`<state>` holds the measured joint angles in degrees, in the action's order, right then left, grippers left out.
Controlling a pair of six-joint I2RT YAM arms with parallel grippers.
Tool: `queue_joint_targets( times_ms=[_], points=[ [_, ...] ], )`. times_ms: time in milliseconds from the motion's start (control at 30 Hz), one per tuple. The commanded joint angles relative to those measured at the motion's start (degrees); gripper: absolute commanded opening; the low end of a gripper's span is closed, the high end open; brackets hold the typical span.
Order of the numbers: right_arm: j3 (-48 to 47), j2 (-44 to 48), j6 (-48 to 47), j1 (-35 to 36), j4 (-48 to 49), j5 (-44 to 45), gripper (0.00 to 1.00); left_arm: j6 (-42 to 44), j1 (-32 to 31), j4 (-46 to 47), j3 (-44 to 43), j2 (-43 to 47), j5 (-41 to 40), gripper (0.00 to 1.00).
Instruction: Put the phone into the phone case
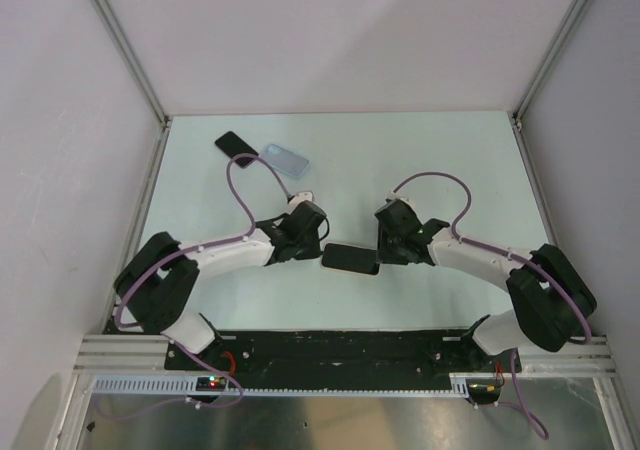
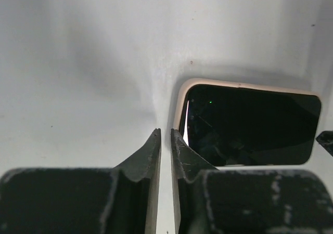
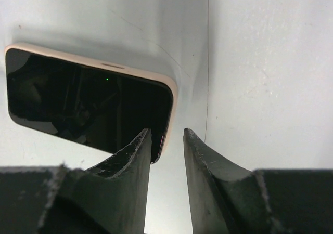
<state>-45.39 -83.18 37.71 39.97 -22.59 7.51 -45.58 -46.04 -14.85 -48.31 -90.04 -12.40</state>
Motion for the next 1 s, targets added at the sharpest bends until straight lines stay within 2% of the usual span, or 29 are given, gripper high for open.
queue_joint_targets(
  times_ms=[0,133,467,767,967],
  points=[
    [-0.9,3.3,-0.5,1.0,-1.8,0.3,0.36,2.9,0.1,-2.1,-0.6,4.9,-0.2,0.18],
    [0.2,3.7,0.1,1.4,-0.8,-0.9,0.37,4.4,0.0,-2.8,-2.6,4.7,1.0,0.20],
    [1.4,1.8,1.0,1.9,1.4,-3.6,0.34,5.3,-1.4,-4.1,-5.7,-1.2,2.9,0.15],
    [2.4,1.1,1.2,2.3,1.5,-3.6,0.27,5.4,-2.6,-4.1,-7.5,-4.9,3.9,0.09],
    [3.4,0.4,1.7,2.5,2.5,-3.9,0.21,4.8,-2.9,-4.4,-7.5,-6.8,4.1,0.01]
  ],
)
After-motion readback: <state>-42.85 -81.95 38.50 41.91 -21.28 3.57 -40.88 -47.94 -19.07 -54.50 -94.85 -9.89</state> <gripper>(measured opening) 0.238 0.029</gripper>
